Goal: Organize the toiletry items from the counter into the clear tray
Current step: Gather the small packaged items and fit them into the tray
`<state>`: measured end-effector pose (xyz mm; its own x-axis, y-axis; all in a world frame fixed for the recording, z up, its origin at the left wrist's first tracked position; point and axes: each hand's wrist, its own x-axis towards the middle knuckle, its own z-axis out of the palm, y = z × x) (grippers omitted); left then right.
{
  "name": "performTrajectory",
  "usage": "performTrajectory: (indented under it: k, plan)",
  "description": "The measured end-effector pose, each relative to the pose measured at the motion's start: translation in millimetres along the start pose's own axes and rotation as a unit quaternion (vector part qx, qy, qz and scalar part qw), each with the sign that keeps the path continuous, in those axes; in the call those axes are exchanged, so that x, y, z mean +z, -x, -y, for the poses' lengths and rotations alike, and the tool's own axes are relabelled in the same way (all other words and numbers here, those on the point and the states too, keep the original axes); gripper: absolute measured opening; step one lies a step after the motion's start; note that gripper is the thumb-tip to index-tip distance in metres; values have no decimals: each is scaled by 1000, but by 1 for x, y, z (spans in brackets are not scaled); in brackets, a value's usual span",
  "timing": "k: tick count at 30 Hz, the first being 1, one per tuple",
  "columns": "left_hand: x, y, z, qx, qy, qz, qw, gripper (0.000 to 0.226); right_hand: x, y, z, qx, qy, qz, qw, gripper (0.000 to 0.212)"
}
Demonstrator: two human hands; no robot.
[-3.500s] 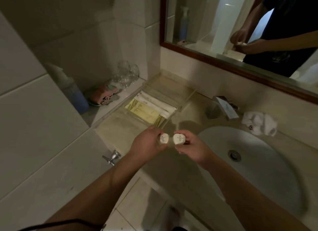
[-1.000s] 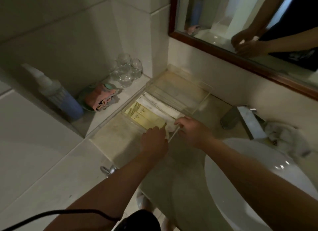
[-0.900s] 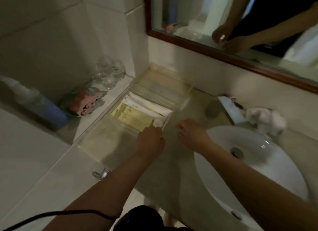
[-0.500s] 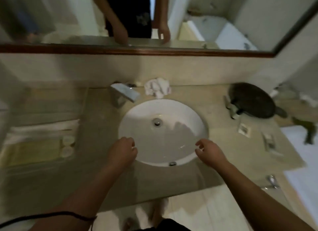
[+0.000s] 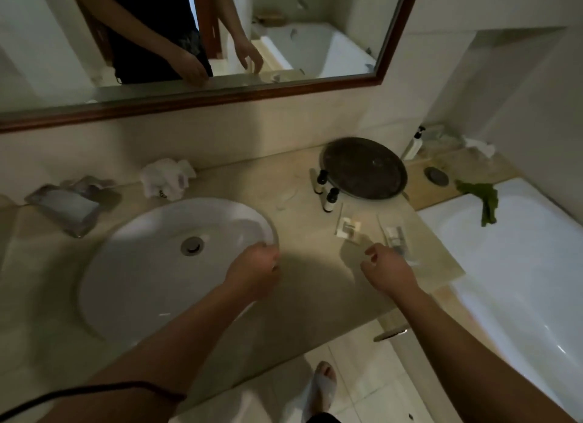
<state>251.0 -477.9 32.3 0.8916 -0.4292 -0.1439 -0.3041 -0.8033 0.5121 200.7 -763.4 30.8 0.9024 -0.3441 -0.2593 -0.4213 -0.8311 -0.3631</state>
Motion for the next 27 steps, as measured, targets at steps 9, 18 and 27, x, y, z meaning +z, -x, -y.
performTrajectory:
  k: [9, 18, 27]
  plan:
    - [68, -109, -108, -126, 31, 48, 990, 27, -32, -72, -88, 12, 26, -25, 999, 57]
    - [96, -162, -149, -214, 20, -24, 976, 57, -31, -93, -96, 22, -34, -17, 999, 58]
    - [105, -173, -157, -242, 69, -9, 968, 36, -29, -99, -104, 25, -64, 35, 997, 53]
